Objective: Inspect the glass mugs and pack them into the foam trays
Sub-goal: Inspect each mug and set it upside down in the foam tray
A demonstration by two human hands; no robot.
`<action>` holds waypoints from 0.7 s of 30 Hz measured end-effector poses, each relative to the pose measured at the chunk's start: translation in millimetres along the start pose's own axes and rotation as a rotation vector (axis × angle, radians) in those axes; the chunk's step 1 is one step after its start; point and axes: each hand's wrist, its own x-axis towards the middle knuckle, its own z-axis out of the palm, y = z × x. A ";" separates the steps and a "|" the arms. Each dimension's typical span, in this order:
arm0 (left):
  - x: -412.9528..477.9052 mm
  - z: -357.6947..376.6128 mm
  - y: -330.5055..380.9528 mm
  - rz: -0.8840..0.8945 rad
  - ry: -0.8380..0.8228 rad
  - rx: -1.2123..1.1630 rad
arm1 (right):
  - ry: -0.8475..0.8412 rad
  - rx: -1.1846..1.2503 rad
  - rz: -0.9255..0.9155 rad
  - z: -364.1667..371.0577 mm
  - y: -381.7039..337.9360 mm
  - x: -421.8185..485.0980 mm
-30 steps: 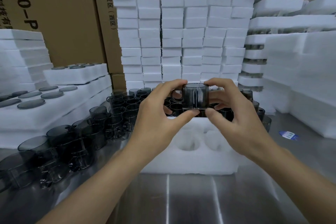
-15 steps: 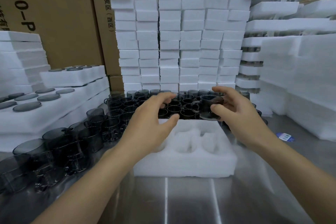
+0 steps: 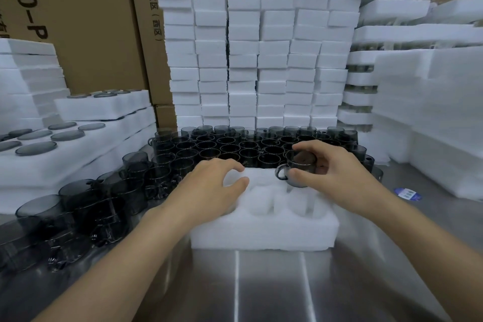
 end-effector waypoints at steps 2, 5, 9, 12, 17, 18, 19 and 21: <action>0.1 -0.7 -0.6 -0.002 -0.003 0.006 | -0.007 -0.029 -0.029 2.4 -1.3 -0.6; 0.0 -1.7 -0.7 -0.003 -0.005 0.005 | -0.028 -0.084 -0.062 5.5 -3.3 -2.1; -0.8 -2.5 0.6 -0.002 -0.013 0.021 | -0.036 -0.128 -0.067 3.2 -4.7 -2.1; -0.8 -2.7 1.6 0.000 -0.016 0.025 | -0.036 -0.147 -0.089 3.9 -6.0 -3.8; 0.9 -2.1 0.8 0.000 -0.028 0.032 | -0.090 -0.199 -0.091 7.1 -4.7 -3.8; 0.9 -1.7 0.2 0.001 -0.028 0.035 | -0.095 -0.204 -0.087 7.5 -4.6 -3.9; 1.2 -1.5 -0.3 0.002 -0.026 0.038 | -0.093 -0.204 -0.086 8.0 -4.7 -3.8; 1.8 -1.1 -0.6 0.002 -0.023 0.042 | -0.085 -0.206 -0.085 7.8 -5.0 -3.9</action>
